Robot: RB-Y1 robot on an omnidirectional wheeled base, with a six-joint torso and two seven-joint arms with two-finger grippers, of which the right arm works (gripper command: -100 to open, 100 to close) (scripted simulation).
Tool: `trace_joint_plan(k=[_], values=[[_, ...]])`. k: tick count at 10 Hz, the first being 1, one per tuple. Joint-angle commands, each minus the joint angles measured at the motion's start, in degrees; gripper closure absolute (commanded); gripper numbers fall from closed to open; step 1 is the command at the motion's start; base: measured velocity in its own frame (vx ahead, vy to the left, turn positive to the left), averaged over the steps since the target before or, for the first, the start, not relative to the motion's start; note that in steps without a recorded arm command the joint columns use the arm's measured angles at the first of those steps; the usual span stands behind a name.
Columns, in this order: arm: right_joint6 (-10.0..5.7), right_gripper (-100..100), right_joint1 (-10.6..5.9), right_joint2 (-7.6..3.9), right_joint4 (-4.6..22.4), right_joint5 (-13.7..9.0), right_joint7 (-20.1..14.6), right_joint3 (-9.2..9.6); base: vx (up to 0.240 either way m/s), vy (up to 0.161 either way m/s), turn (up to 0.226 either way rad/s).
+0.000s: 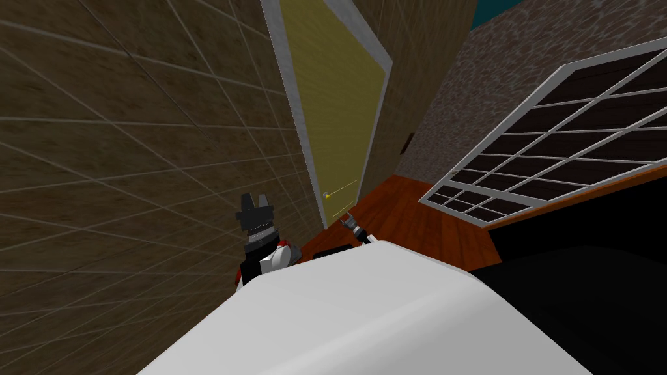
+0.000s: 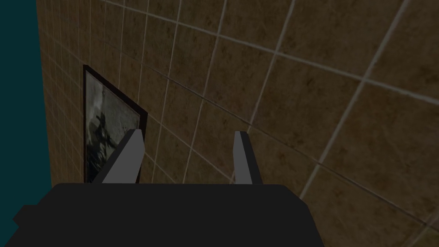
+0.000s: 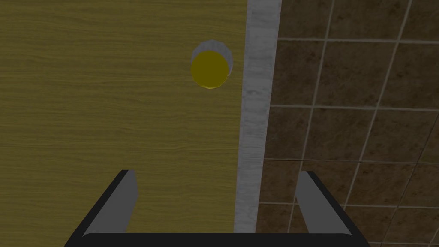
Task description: Pull the door open
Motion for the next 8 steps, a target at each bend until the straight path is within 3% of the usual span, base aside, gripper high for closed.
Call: trace_joint_plan(k=[1, 4, 8], values=[[0.04, -100, -1.34, -0.05, 1.62, -0.43, 0.49, -0.04, -0.154, -0.015, -0.024], [0.06, -100, -3.43, -0.1, 4.05, -1.14, 1.25, -0.07, -0.057, 0.0, -0.02], [-0.01, -100, -6.67, 0.24, 7.74, -2.18, 2.55, -0.1, 0.017, 0.008, -0.017]])
